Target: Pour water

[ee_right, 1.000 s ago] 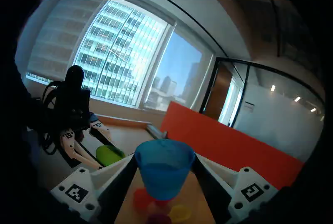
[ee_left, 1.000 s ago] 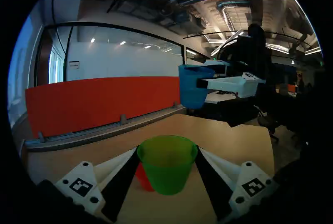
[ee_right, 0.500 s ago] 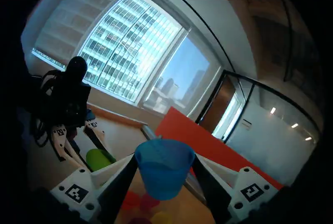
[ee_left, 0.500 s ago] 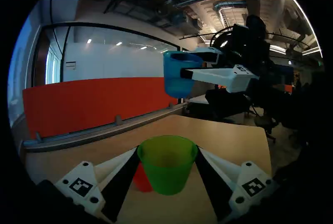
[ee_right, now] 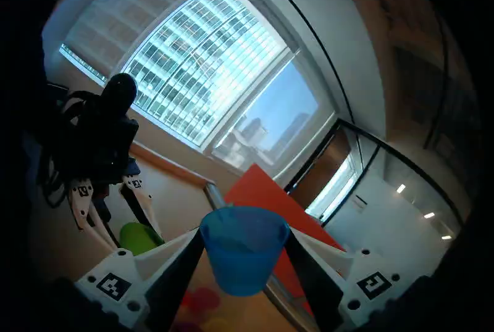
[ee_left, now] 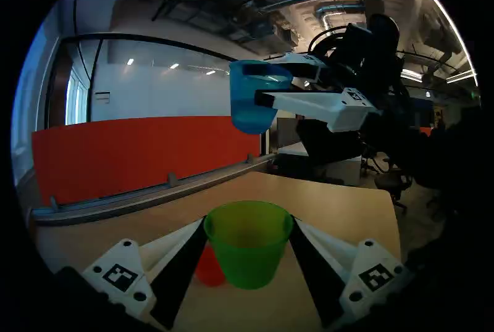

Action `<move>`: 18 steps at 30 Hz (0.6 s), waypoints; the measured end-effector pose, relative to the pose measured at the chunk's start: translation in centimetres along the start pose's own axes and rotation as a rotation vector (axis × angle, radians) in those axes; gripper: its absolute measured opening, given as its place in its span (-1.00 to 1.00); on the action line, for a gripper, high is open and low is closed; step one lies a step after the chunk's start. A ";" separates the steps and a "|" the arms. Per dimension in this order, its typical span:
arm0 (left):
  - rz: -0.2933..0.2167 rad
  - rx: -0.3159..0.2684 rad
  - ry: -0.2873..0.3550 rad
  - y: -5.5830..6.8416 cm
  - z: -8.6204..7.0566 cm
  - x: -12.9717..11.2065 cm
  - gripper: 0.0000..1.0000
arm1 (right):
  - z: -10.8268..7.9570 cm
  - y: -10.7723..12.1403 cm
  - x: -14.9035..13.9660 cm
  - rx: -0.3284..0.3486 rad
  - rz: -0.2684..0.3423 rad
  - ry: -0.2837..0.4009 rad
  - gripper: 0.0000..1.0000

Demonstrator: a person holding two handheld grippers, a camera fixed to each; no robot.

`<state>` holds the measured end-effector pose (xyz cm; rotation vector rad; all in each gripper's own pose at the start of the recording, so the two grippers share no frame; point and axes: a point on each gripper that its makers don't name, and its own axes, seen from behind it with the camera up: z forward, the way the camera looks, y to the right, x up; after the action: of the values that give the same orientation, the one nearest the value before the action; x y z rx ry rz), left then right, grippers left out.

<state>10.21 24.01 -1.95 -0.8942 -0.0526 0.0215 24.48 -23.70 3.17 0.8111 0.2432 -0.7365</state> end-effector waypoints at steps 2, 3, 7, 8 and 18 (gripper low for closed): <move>0.003 -0.002 0.000 0.1 0.1 0.1 0.78 | 0.2 0.1 0.2 0.000 -0.019 -0.001 0.82; 0.005 -0.004 0.000 0.2 0.1 0.2 0.78 | 0.3 0.2 0.3 0.000 -0.030 -0.002 0.82; 0.008 -0.007 0.004 0.3 0.2 0.5 0.78 | 0.7 0.7 0.4 -0.004 -0.074 -0.008 0.82; 0.008 -0.008 0.005 0.4 0.2 0.5 0.78 | 0.8 0.8 0.5 -0.005 -0.085 -0.009 0.82; 0.009 -0.012 0.006 0.3 0.4 0.8 0.78 | 1.8 1.6 0.4 -0.012 -0.190 -0.026 0.82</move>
<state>10.94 24.56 -1.86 -0.9068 -0.0431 0.0265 25.77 -24.48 5.11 0.7733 0.3038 -0.9231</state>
